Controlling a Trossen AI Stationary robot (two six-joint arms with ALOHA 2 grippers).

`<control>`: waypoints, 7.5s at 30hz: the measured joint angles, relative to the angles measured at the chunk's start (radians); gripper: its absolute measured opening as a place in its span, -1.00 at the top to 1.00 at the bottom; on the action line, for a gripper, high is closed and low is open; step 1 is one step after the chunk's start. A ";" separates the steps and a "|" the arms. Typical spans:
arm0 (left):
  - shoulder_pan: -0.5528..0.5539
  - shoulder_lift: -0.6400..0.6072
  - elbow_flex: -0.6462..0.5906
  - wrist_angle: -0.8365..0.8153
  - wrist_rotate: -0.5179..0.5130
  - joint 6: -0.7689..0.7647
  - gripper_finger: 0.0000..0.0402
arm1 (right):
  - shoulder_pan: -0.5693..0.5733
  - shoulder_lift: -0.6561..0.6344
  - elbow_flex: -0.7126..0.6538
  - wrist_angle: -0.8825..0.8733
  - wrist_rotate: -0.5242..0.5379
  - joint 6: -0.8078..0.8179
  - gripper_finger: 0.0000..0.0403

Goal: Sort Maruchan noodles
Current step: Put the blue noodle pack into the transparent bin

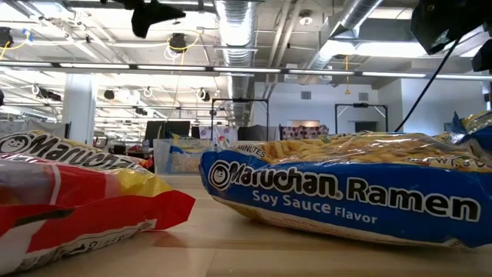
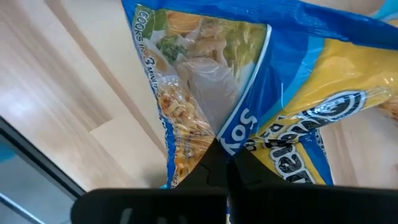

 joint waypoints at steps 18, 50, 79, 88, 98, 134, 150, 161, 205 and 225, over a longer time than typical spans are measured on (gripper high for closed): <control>0.114 0.267 0.198 0.110 0.141 0.033 -0.04 | -0.019 -0.002 0.000 -0.025 0.000 -0.036 0.98; 0.170 0.371 0.344 -0.318 0.262 -0.134 -0.04 | -0.091 -0.002 0.196 -0.209 0.128 -0.151 0.98; 0.251 0.527 0.344 -0.291 0.473 -0.254 -0.04 | -0.347 -0.001 0.406 -0.300 0.479 -0.659 0.98; 0.226 0.646 0.344 -0.164 0.551 -0.303 -0.05 | -0.361 -0.001 0.409 -0.293 0.506 -0.721 0.98; 0.155 0.744 0.344 -0.067 0.578 -0.321 -0.05 | -0.411 -0.001 0.409 -0.273 0.528 -0.758 0.98; 0.033 0.813 0.343 0.046 0.585 -0.369 -0.05 | -0.438 -0.001 0.409 -0.132 0.535 -0.821 0.98; 0.022 0.813 0.343 0.046 0.592 -0.359 -0.05 | -0.438 0.000 0.409 -0.067 0.546 -0.821 0.98; 0.022 0.813 0.343 0.047 0.589 -0.357 0.16 | -0.438 0.000 0.409 -0.066 0.546 -0.813 0.98; 0.000 0.811 0.343 0.064 0.593 -0.222 0.99 | -0.451 0.000 0.408 -0.071 0.518 -0.813 0.54; 0.041 0.802 0.343 0.041 0.664 -0.161 1.00 | -0.460 0.000 0.582 -0.262 0.526 -0.819 0.03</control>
